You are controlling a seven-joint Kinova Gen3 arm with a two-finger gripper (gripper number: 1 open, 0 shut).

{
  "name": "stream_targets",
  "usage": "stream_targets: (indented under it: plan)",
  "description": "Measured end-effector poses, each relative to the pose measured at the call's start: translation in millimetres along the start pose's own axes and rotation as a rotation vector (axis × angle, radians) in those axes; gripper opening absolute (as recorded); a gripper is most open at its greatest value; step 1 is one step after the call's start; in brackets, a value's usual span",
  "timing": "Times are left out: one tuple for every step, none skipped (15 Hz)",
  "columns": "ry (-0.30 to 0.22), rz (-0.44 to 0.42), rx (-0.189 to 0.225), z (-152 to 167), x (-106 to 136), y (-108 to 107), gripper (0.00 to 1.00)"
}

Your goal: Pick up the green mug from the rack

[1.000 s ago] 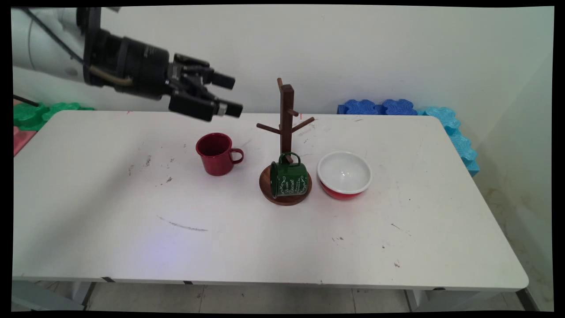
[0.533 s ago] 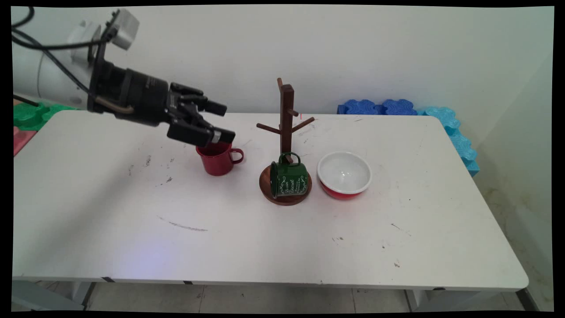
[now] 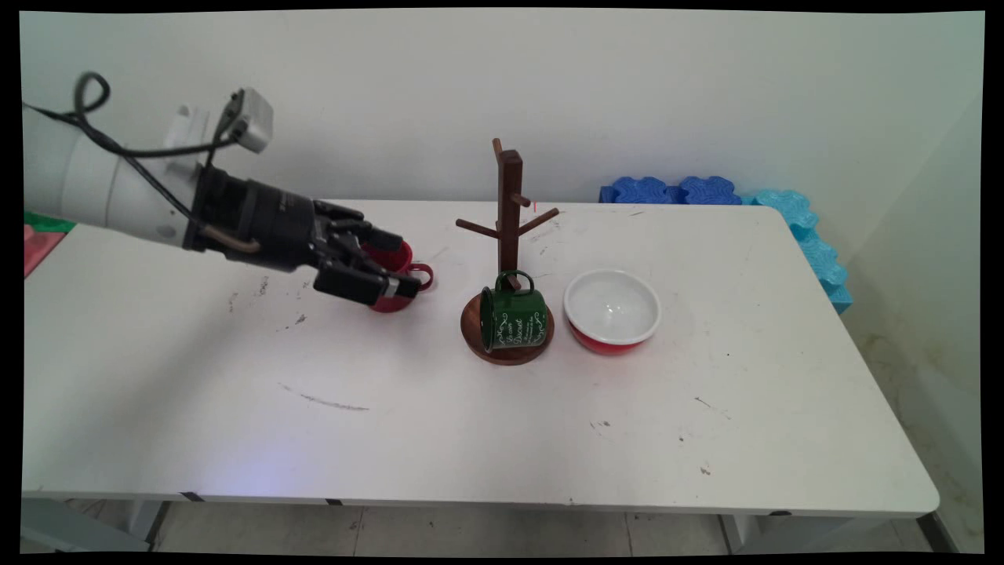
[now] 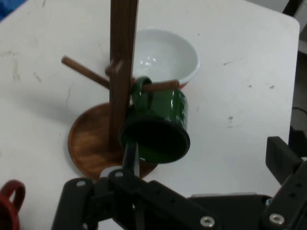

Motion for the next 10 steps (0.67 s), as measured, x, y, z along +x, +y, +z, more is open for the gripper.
stream_targets:
  plan:
    - [-0.006, -0.010, 0.002, 4, -4, 0, 1.00]
    - [-0.011, -0.017, 0.004, 8, -8, 0, 1.00]
    - [-0.016, -0.026, 0.006, 12, -12, -1, 1.00]
    - [-0.020, -0.034, 0.008, 17, -15, -1, 1.00]
    - [-0.024, -0.042, 0.009, 21, -18, -1, 1.00]
    - [-0.027, -0.046, 0.010, 24, -20, -2, 1.00]
    - [-0.030, -0.053, 0.012, 29, -22, -2, 1.00]
    - [-0.034, -0.060, 0.013, 34, -25, -2, 1.00]
    - [-0.037, -0.067, 0.013, 40, -28, -2, 1.00]
    - [-0.039, -0.073, 0.014, 44, -30, -3, 1.00]
